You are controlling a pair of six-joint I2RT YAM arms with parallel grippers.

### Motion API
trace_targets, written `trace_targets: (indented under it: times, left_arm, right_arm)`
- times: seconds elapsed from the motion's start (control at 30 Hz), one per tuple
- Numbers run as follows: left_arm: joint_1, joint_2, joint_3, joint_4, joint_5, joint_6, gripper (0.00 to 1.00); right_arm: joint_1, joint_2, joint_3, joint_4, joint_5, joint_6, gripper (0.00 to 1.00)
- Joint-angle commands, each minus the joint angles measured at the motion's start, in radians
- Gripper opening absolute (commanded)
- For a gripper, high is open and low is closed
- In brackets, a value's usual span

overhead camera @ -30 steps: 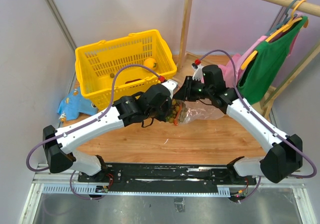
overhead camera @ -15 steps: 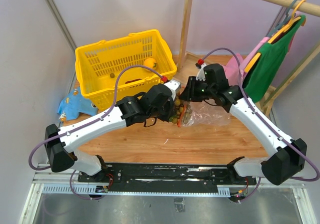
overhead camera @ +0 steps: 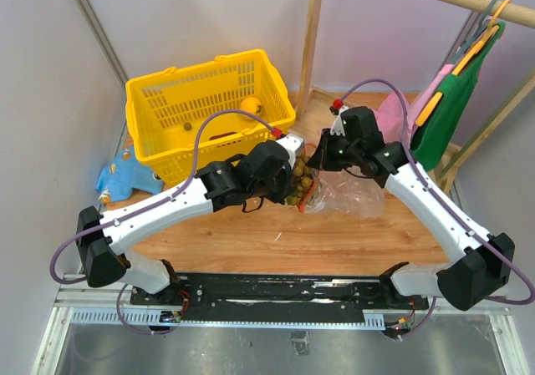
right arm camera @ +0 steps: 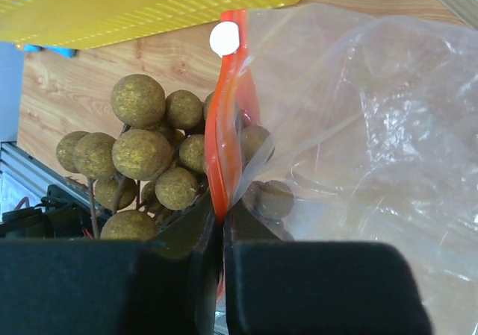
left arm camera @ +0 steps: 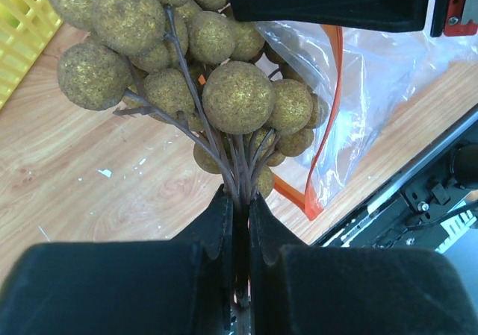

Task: Place the food in the zip-top bag and seal the zipper
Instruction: Place the fake fruit in the zipper food storage bag.

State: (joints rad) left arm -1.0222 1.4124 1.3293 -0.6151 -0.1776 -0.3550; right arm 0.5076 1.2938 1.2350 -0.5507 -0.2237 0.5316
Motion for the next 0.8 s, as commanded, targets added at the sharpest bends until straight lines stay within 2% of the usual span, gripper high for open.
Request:
trace_targets:
  times: [0.0,0.17,0.37,0.4,0.5,0.6,0.77]
  left_arm:
    - [0.007,-0.008,-0.006,0.075,0.006,0.019,0.00]
    - [0.007,-0.010,-0.020,0.091,0.015,0.018,0.00]
    - [0.011,-0.008,-0.029,0.103,-0.011,0.004,0.00]
    - [0.015,-0.013,-0.033,0.108,-0.012,0.001,0.00]
    - [0.019,-0.027,-0.043,0.126,-0.012,-0.003,0.00]
    - [0.019,-0.037,-0.053,0.139,-0.002,0.005,0.00]
    - [0.019,-0.046,-0.056,0.139,0.003,0.011,0.00]
  right_arm:
    - [-0.011,-0.025,-0.008,0.077,-0.089,-0.012,0.02]
    - [-0.011,-0.055,-0.059,0.213,-0.190,-0.008,0.01]
    - [-0.010,-0.057,-0.072,0.281,-0.286,-0.010,0.03]
    - [-0.009,-0.062,-0.073,0.273,-0.280,-0.014,0.08]
    - [-0.011,-0.076,-0.058,0.200,-0.207,-0.040,0.13]
    - [-0.011,-0.083,-0.025,0.108,-0.091,-0.061,0.32]
    - [-0.011,-0.088,0.023,0.013,0.011,-0.080,0.35]
